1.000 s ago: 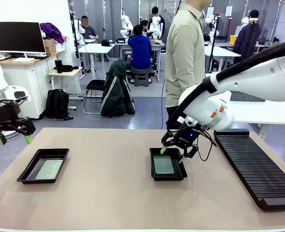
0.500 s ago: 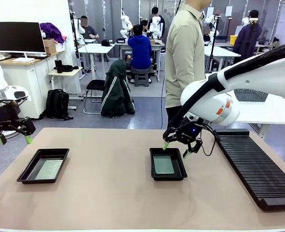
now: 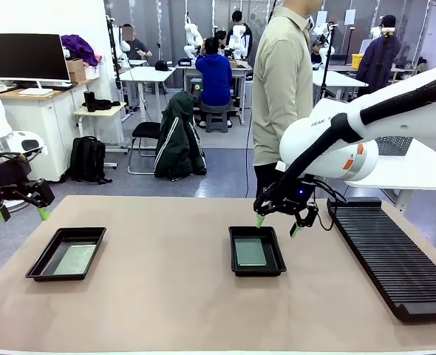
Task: Inspect and transfer BCBs to ESD trays.
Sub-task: Pick up the Blank PCB from the PCB Rack and place it in the right ESD tray.
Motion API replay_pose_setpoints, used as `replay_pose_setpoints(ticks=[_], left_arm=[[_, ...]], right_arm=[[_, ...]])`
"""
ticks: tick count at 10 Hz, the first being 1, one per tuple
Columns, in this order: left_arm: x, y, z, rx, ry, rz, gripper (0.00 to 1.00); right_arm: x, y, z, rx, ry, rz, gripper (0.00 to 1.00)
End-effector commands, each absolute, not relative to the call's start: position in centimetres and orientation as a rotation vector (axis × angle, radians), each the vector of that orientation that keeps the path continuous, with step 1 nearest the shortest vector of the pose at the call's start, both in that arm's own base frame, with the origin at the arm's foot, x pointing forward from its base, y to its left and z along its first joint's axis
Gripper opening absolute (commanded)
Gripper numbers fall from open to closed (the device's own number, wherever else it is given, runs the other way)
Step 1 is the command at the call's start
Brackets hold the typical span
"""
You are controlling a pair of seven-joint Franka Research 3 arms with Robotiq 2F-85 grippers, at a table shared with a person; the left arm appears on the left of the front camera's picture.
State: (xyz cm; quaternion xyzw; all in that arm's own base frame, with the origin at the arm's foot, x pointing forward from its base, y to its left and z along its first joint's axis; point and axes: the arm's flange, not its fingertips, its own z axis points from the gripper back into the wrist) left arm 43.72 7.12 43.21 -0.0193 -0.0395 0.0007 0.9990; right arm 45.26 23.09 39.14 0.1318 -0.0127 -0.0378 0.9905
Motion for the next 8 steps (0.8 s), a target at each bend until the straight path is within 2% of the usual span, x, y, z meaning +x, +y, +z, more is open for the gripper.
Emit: replay_pose_setpoints(ticks=[1, 8], left_arm=[[43.63, 7.15, 43.03, -0.037, -0.089, 0.003, 1.00], [43.63, 7.15, 43.03, -0.037, -0.089, 0.003, 1.00]], right_arm=[[45.02, 23.92, 39.89, 0.205, -0.025, -0.098, 1.00], [45.09, 23.23, 39.45, 0.243, -0.028, -0.078, 1.00]])
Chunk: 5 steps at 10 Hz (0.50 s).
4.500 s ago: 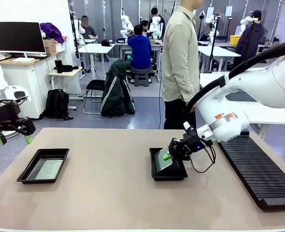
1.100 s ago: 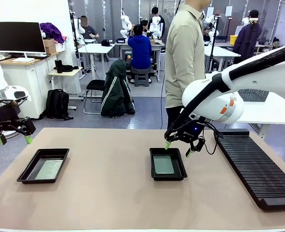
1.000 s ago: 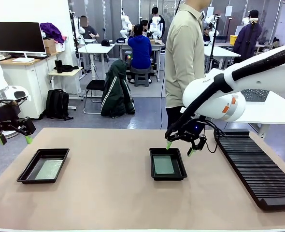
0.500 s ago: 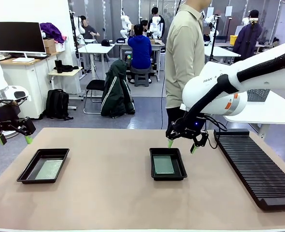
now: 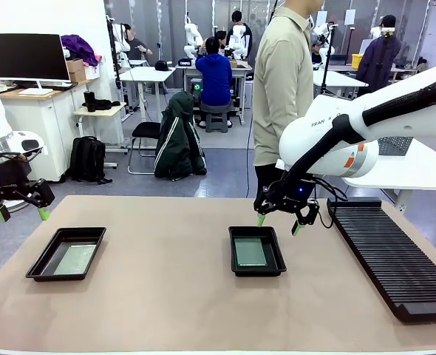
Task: Inspect and transfer BCBs to ESD trays.
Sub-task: Pick up the ESD tray and place it on the left side of the table.
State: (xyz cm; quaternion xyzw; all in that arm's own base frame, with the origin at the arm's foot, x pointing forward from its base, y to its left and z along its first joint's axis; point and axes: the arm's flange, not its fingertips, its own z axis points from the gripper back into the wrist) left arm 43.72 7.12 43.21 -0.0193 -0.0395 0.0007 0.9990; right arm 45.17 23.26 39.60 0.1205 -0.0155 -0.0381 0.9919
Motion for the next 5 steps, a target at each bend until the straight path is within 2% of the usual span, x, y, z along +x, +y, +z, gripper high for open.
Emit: replay_pose_setpoints(ticks=[1, 5], left_arm=[[43.63, 7.15, 43.03, -0.037, -0.089, 0.003, 1.00], [43.63, 7.15, 43.03, -0.037, -0.089, 0.003, 1.00]], right_arm=[[45.09, 23.23, 39.45, 0.243, -0.028, -0.078, 1.00], [45.09, 23.23, 39.45, 0.243, -0.028, -0.078, 1.00]])
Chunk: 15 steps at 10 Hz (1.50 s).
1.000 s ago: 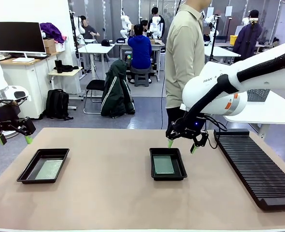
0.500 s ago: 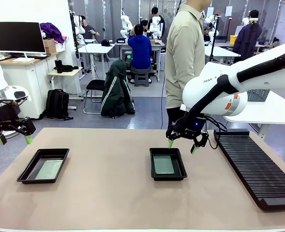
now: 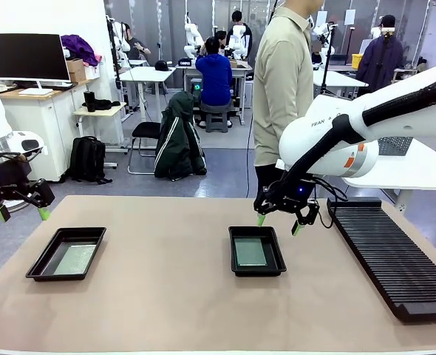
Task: Inspect and transfer BCBs to ESD trays.
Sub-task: Pick up the ESD tray and place it on the left side of the table.
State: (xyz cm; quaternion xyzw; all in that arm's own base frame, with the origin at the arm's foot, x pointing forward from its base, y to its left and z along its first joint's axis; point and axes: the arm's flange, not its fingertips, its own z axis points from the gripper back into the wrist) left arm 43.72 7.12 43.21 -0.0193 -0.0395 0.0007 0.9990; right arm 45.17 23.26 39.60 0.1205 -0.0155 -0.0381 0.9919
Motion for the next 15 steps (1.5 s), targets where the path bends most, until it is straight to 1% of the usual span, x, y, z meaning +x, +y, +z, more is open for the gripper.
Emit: replay_pose_setpoints(ticks=[1, 5, 6, 8, 11, 13, 15], left_arm=[[43.6, 7.2, 43.0, -0.037, -0.089, 0.003, 1.00], [43.7, 7.1, 43.2, -0.039, -0.079, 0.001, 1.00], [43.6, 5.9, 45.2, -0.063, -0.103, 0.012, 1.00], [43.5, 3.7, 47.8, -0.054, -0.094, 0.008, 1.00], [43.5, -1.8, 51.4, -0.008, -0.093, 0.003, 1.00], [44.1, -6.6, 52.9, 0.013, -0.110, -0.012, 1.00], [45.2, -11.8, 54.1, 0.028, -0.114, -0.013, 1.00]], right_arm=[[45.1, 23.2, 39.4, 0.243, -0.028, -0.078, 1.00], [45.2, 23.3, 39.6, 0.242, -0.031, -0.076, 1.00], [44.0, 21.4, 40.1, 0.269, -0.057, -0.081, 1.00], [41.9, 17.8, 40.8, 0.362, -0.089, -0.068, 1.00], [39.5, 12.2, 41.0, 0.489, -0.123, -0.076, 1.00], [38.8, 8.8, 41.1, 0.578, -0.162, -0.074, 1.00], [38.4, 5.6, 41.2, 0.665, -0.159, -0.057, 1.00]])
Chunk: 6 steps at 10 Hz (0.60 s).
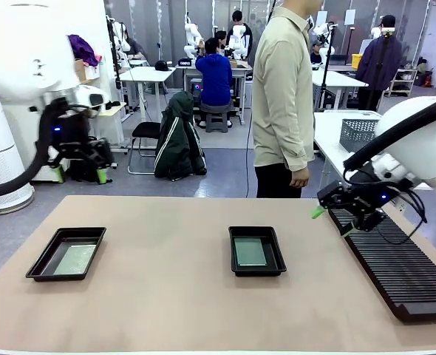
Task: Inspect and transfer BCBs to ESD trays.
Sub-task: Pick up the ESD tray and place it on the left side of the table.
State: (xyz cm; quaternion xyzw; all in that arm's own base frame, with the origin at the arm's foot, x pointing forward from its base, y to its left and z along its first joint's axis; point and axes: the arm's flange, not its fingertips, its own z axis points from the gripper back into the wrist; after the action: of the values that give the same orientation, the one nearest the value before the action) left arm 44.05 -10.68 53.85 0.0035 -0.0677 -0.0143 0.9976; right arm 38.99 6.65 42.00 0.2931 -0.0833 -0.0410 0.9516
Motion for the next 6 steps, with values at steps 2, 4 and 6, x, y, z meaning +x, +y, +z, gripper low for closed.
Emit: replay_pose_setpoints(ticks=[2, 4, 6], left_arm=[[46.4, -16.4, 54.5, 0.024, -0.119, -0.027, 1.00], [47.1, -21.0, 54.2, 0.024, -0.116, -0.027, 1.00], [47.7, -24.9, 52.7, -0.006, -0.105, -0.015, 1.00]], right_arm=[[38.4, 3.6, 41.4, 0.706, -0.152, -0.049, 1.00], [38.6, 2.1, 41.7, 0.740, -0.142, -0.043, 1.00], [38.8, 1.1, 41.8, 0.772, -0.147, -0.028, 1.00]])
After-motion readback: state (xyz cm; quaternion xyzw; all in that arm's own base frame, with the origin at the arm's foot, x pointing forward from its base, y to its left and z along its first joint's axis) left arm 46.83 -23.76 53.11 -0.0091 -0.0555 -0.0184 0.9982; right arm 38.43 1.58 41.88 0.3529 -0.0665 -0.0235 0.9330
